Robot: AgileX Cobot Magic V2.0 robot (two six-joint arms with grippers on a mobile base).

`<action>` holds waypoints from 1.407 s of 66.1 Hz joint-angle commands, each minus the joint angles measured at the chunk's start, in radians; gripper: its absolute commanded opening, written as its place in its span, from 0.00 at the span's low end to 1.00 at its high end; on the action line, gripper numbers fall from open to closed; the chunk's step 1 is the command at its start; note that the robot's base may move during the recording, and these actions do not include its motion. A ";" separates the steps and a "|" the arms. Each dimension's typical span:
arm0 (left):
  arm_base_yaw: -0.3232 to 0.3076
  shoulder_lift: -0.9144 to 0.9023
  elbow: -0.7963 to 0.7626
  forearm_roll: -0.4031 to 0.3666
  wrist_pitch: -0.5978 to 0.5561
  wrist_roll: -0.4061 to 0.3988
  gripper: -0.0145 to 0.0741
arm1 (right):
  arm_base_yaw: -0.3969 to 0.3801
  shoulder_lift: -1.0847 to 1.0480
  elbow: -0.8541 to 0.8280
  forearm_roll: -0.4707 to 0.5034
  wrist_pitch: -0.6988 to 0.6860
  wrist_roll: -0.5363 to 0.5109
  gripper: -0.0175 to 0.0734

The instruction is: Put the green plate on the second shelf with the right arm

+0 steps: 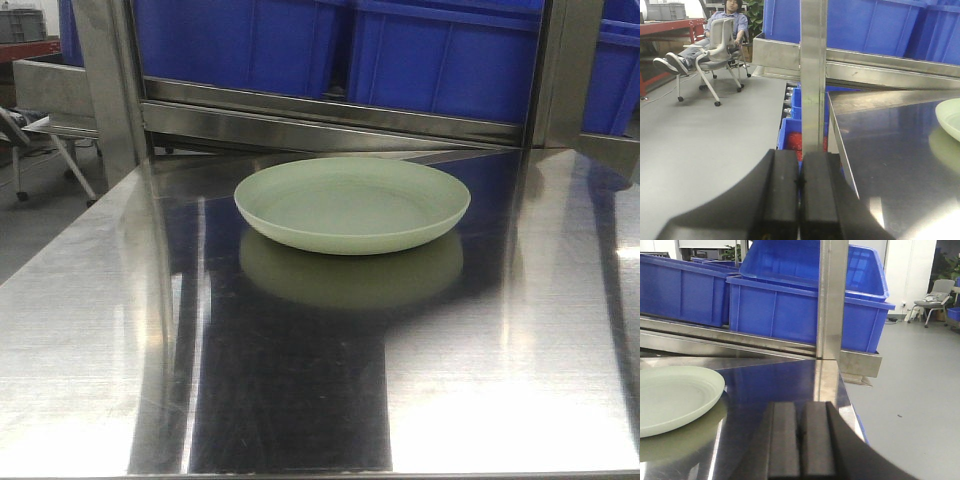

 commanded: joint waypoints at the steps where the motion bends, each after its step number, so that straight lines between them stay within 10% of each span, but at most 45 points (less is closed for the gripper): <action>1: -0.002 -0.017 0.041 -0.002 -0.086 -0.003 0.31 | -0.003 -0.016 -0.017 0.000 -0.109 -0.003 0.25; 19: -0.002 -0.017 0.041 -0.002 -0.086 -0.003 0.31 | 0.006 -0.012 -0.204 0.014 -0.083 0.071 0.24; 67: -0.002 -0.017 0.041 -0.002 -0.086 -0.003 0.31 | 0.006 1.190 -1.303 0.361 0.994 0.041 0.22; 93: -0.002 -0.017 0.041 -0.002 -0.086 -0.003 0.31 | 0.006 1.870 -1.698 0.644 1.297 0.030 0.71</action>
